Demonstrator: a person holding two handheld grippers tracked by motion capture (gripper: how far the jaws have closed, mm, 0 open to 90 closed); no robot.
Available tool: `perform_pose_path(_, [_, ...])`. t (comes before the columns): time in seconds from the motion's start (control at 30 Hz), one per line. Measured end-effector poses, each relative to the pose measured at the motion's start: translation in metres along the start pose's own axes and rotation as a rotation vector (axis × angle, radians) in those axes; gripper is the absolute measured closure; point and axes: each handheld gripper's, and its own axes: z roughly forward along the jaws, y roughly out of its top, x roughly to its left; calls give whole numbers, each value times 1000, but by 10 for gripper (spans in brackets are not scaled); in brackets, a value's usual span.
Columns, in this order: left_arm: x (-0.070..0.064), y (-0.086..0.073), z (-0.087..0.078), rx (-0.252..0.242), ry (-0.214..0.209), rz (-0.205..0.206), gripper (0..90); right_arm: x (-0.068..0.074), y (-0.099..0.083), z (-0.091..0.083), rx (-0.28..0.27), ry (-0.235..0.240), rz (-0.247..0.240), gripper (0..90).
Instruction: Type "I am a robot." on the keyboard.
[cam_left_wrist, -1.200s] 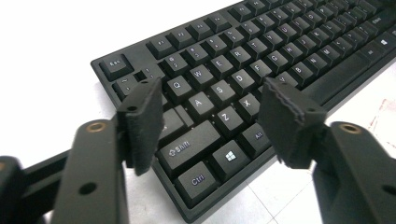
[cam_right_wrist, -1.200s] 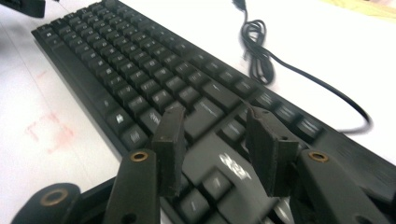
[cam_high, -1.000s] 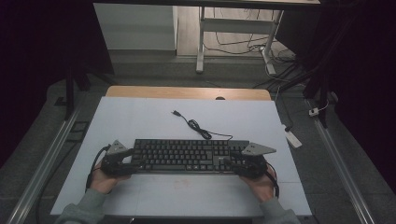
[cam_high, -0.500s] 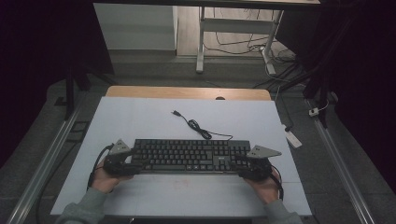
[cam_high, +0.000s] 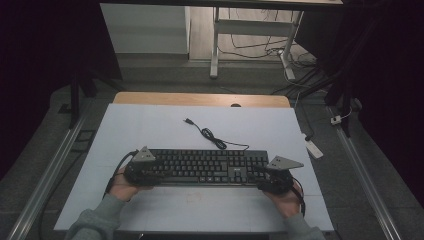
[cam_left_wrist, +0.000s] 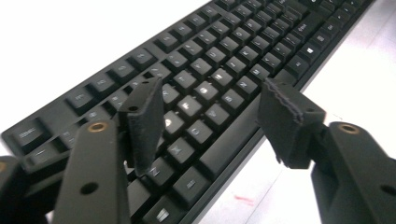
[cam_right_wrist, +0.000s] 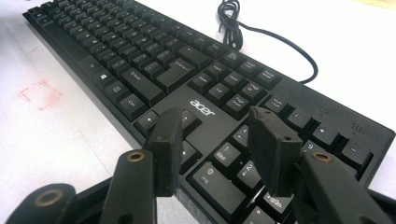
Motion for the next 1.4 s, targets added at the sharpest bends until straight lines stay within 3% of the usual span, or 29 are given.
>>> perform_pose_path(0.47, [-10, 4, 13, 35, -71, 52, 879, -1, -2, 2, 20, -3, -4, 551])
perform_pose_path(1.03, [-18, 5, 36, 90, -90, 80, 891, 0, -3, 2, 28, -15, -5, 550])
perform_pose_path(1.4, [-22, 5, 42, 112, -86, 98, 891, -1, -4, 2, 28, -12, -5, 550])
